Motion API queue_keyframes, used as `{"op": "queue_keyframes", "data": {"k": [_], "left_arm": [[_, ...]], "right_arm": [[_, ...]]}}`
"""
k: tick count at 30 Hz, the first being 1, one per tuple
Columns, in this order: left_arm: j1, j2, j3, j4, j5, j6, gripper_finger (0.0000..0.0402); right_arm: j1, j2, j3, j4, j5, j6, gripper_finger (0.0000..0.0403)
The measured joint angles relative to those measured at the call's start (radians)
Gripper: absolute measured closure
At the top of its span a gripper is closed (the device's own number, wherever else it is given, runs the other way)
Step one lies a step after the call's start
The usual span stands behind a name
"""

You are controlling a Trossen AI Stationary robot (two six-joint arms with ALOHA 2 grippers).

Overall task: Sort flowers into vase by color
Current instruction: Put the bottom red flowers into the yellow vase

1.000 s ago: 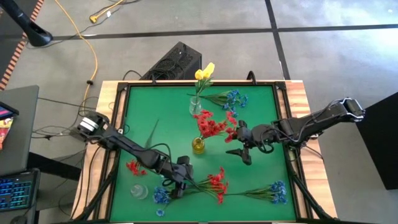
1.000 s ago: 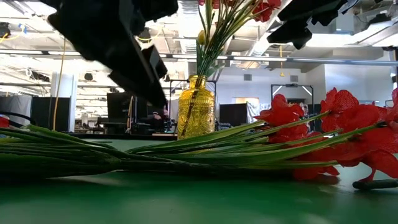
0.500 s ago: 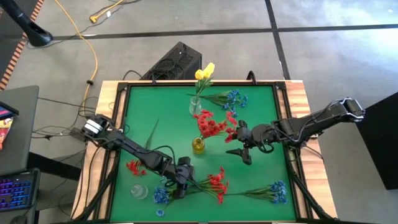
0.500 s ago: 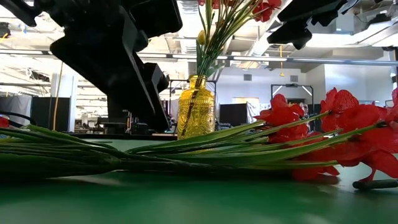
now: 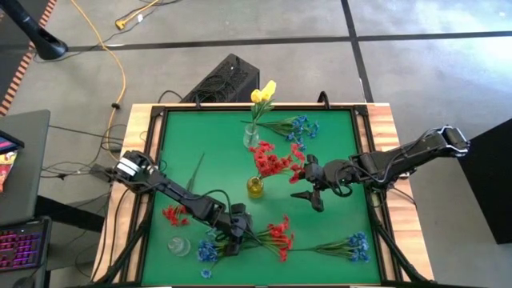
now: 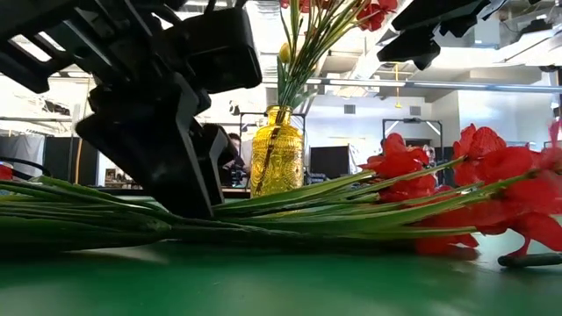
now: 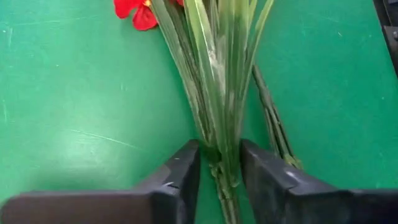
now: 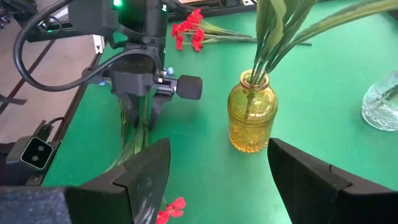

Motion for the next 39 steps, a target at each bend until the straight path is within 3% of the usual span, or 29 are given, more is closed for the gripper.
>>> {"op": "queue_keyframes", "data": {"k": [5,7,20,26,35,39], "left_arm": [[0.02,0.0,0.0,0.007,0.058,-0.019,0.0381],[0.026,-0.005,0.0,0.007,0.056,-0.027,0.0394],[0.03,-0.262,-0.002,-0.007,-0.168,0.212,0.0399],[0.025,-0.418,-0.002,0.018,-0.202,0.366,0.04],[-0.022,-0.553,-0.001,0.262,-0.178,0.684,0.0401],[-0.009,-0.578,-0.048,0.451,-0.179,0.756,0.0401]], "right_arm": [[0.0,0.0,0.0,0.0,0.0,0.0,0.0107],[0.0,0.0,0.0,0.0,0.0,0.0,0.0107],[-0.003,0.0,0.0,-0.008,0.001,-0.008,0.0107],[-0.003,0.0,0.0,-0.014,0.004,-0.023,0.0107],[-0.01,0.0,0.0,-0.018,0.005,-0.026,0.0107],[-0.01,0.0,0.0,-0.018,0.005,-0.025,0.0107]]}}
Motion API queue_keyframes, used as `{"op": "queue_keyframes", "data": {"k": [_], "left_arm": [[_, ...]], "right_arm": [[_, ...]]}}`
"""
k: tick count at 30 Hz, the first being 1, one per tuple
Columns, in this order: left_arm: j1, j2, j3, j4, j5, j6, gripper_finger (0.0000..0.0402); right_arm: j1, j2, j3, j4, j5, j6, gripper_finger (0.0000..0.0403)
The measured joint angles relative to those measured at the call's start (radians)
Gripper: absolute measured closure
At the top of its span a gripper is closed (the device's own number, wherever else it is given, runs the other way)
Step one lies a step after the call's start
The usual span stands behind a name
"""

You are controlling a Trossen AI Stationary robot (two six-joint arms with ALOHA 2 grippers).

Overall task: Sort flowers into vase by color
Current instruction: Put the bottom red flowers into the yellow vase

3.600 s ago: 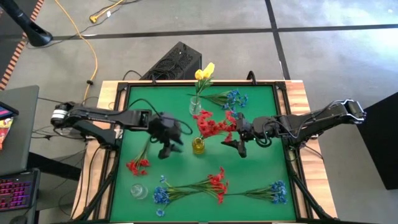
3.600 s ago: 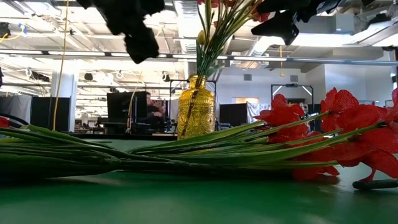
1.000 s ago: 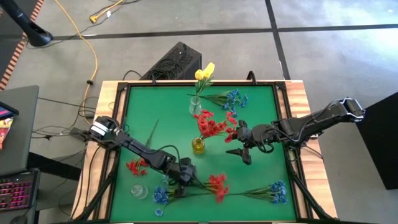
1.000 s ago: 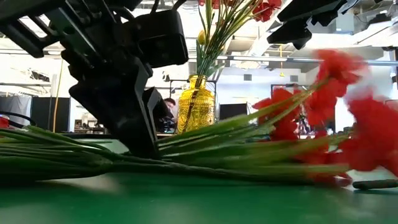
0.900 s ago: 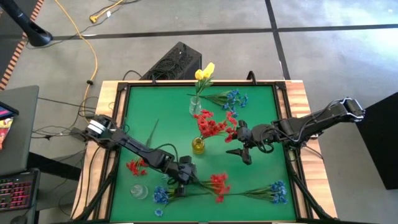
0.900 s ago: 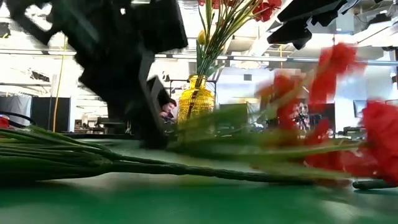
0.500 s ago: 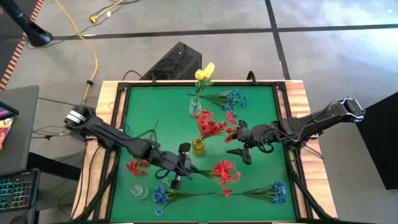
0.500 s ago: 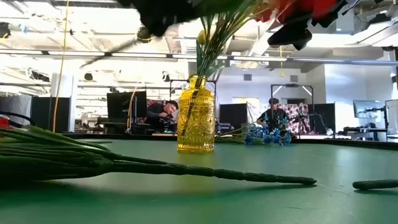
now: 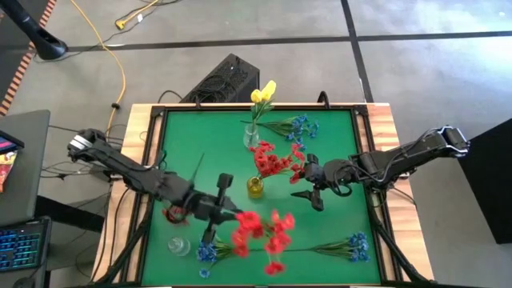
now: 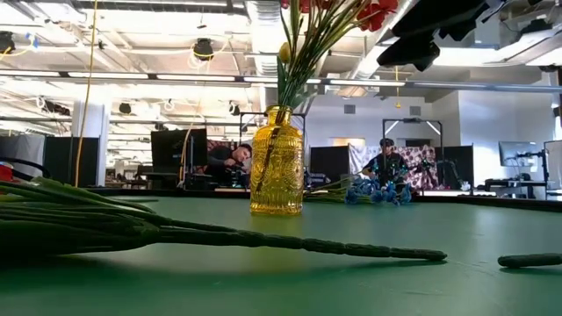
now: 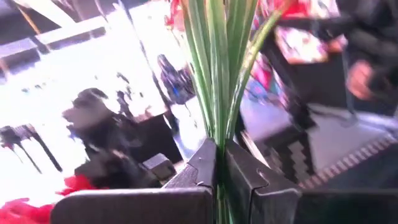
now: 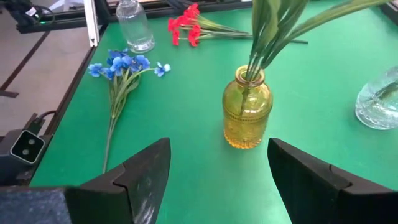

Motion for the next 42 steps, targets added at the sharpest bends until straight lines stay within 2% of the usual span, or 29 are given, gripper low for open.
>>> {"op": "queue_keyframes", "data": {"k": [14,18,25,31,34,42], "left_arm": [[0.181,-0.051,-0.374,0.824,-0.036,-0.093,0.0401],[0.222,-0.051,-0.465,0.978,-0.045,-0.147,0.0401],[0.3,-0.051,-0.529,1.004,-0.145,-0.255,0.0401],[0.365,-0.035,-0.529,0.988,-0.151,-0.328,0.0401],[0.386,-0.035,-0.529,0.976,-0.198,-0.373,0.0401],[0.401,-0.035,-0.529,0.956,-0.205,-0.383,0.0401]], "right_arm": [[0.03,0.0,0.0,0.0,0.0,0.026,0.0107],[0.027,0.0,0.0,-0.001,0.0,0.027,0.0107],[0.026,0.0,0.0,0.001,0.003,0.026,0.0107],[0.026,0.0,0.0,0.003,0.009,0.026,0.0107],[0.026,0.0,0.0,0.003,0.009,0.027,0.0107],[0.026,0.0,0.0,0.003,0.018,0.021,0.0108]]}}
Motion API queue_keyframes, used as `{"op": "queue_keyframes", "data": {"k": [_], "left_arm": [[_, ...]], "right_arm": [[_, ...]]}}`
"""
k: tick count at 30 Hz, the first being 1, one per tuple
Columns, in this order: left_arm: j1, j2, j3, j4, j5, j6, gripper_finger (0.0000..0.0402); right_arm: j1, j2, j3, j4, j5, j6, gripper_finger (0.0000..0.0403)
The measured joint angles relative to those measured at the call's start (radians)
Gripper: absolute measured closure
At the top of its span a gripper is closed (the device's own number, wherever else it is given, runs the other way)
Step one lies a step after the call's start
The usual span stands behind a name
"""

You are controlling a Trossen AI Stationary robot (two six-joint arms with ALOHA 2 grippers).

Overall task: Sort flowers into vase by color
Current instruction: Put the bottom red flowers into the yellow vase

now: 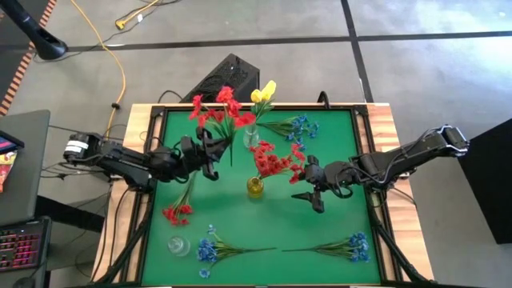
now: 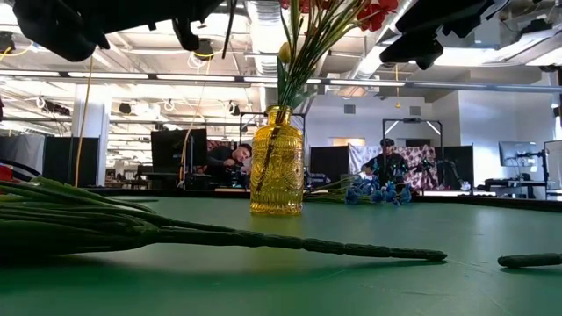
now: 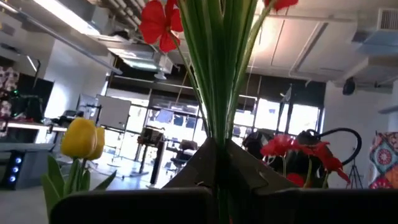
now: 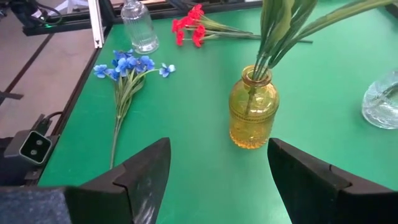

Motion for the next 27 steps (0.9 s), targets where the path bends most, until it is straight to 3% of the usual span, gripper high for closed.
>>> {"op": "queue_keyframes", "data": {"k": [4,7,14,21,27], "left_arm": [[0.0,0.036,0.0,0.047,0.017,-0.018,0.0401],[-0.001,0.099,0.001,0.153,0.035,-0.031,0.0401],[0.006,0.2,0.011,0.162,0.033,-0.076,0.0401],[0.006,0.229,0.04,0.158,0.042,-0.104,0.0401],[0.012,0.219,0.056,0.161,0.036,-0.174,0.0401]], "right_arm": [[0.0,0.0,0.0,0.0,0.009,-0.018,0.0129],[0.0,0.0,0.0,-0.005,0.01,-0.018,0.0174],[0.0,0.0,0.0,-0.059,0.009,-0.022,0.0377],[-0.002,0.0,0.0,-0.067,0.01,-0.022,0.0355],[-0.032,0.0,0.0,-0.063,0.01,-0.022,0.0371]]}}
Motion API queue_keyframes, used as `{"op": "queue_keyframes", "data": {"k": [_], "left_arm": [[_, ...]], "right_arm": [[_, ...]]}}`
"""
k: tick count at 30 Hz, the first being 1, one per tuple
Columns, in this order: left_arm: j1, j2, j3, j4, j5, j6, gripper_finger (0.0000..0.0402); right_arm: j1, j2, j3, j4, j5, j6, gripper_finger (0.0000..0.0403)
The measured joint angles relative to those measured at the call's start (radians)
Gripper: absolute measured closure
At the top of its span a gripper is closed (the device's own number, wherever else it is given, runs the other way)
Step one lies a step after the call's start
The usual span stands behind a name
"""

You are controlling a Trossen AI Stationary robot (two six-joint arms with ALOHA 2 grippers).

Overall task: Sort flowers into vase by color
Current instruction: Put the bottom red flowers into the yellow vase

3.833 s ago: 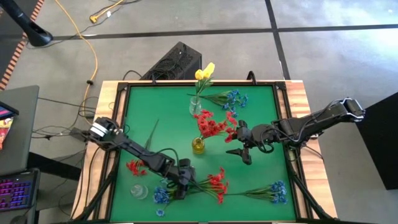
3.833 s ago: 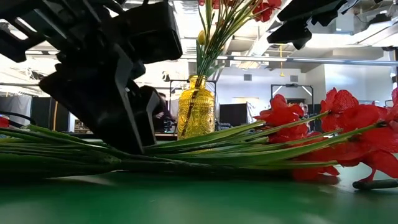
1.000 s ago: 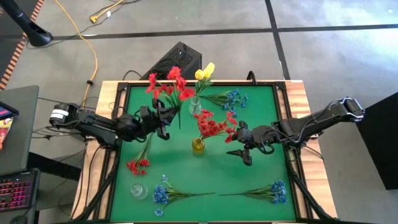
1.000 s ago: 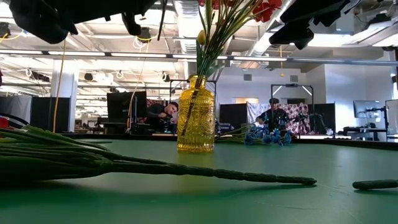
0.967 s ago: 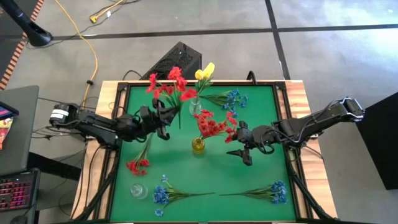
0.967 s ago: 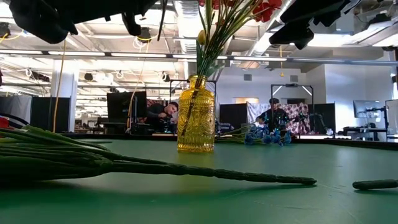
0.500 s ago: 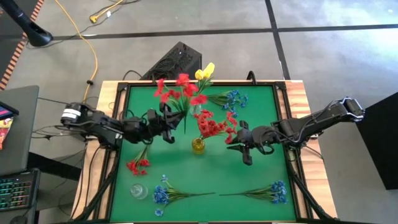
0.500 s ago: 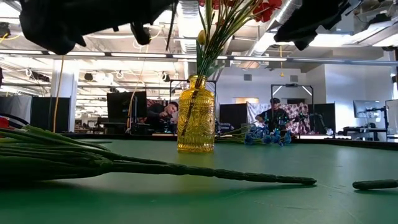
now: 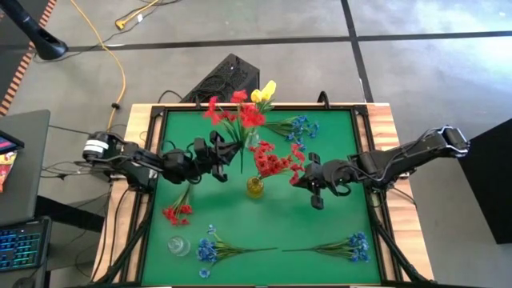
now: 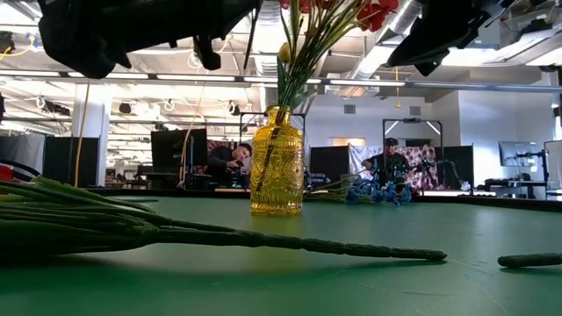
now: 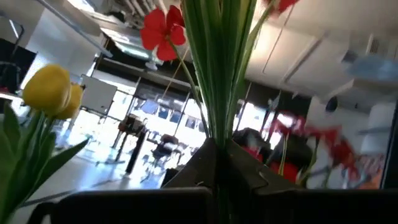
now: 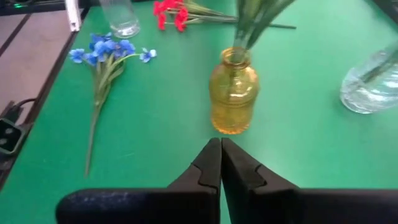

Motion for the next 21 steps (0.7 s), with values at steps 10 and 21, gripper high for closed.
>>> {"op": "queue_keyframes", "data": {"k": [10,21], "left_arm": [[-0.032,-0.088,0.034,0.0,0.246,-0.004,0.0401],[-0.104,-0.201,0.037,-0.001,0.517,0.096,0.0401]], "right_arm": [[0.02,0.0,0.0,0.102,-0.057,0.037,0.0362],[0.206,0.056,0.0,0.447,-0.083,0.012,0.037]]}}
